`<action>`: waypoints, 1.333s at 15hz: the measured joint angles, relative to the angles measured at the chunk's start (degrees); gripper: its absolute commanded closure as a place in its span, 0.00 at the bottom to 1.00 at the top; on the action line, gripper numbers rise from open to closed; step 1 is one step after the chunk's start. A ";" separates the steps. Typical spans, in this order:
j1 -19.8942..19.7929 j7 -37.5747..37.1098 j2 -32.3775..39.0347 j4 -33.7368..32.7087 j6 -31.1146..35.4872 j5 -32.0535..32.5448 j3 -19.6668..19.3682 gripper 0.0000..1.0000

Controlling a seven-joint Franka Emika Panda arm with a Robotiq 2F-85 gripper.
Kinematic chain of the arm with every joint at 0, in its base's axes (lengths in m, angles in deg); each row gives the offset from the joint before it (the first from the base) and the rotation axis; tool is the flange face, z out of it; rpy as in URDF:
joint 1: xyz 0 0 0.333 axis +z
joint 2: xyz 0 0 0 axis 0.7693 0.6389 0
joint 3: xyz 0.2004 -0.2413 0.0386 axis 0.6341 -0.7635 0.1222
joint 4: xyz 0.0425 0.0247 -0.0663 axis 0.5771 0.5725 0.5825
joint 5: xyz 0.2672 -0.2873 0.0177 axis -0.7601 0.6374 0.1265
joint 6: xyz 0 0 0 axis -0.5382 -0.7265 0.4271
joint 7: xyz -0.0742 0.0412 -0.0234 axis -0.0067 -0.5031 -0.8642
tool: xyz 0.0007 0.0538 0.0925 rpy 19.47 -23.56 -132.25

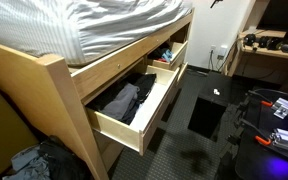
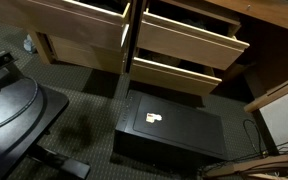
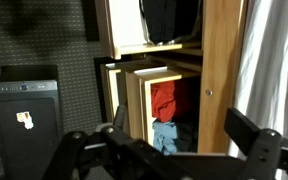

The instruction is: Close the top right drawer

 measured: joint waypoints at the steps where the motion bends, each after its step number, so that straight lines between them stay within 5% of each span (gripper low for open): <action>1: -0.69 -1.23 3.11 -2.63 0.00 -0.07 -1.45 0.00; 7: -3.36 -11.94 18.51 -20.05 -3.60 -1.95 -5.49 0.00; 11: -3.00 -13.10 19.65 -22.25 -7.88 2.36 -5.42 0.00; 16: -8.72 2.04 32.38 -30.27 -18.34 -1.36 -4.12 0.00; 20: -10.77 1.06 40.93 -36.58 -17.50 2.00 -7.06 0.00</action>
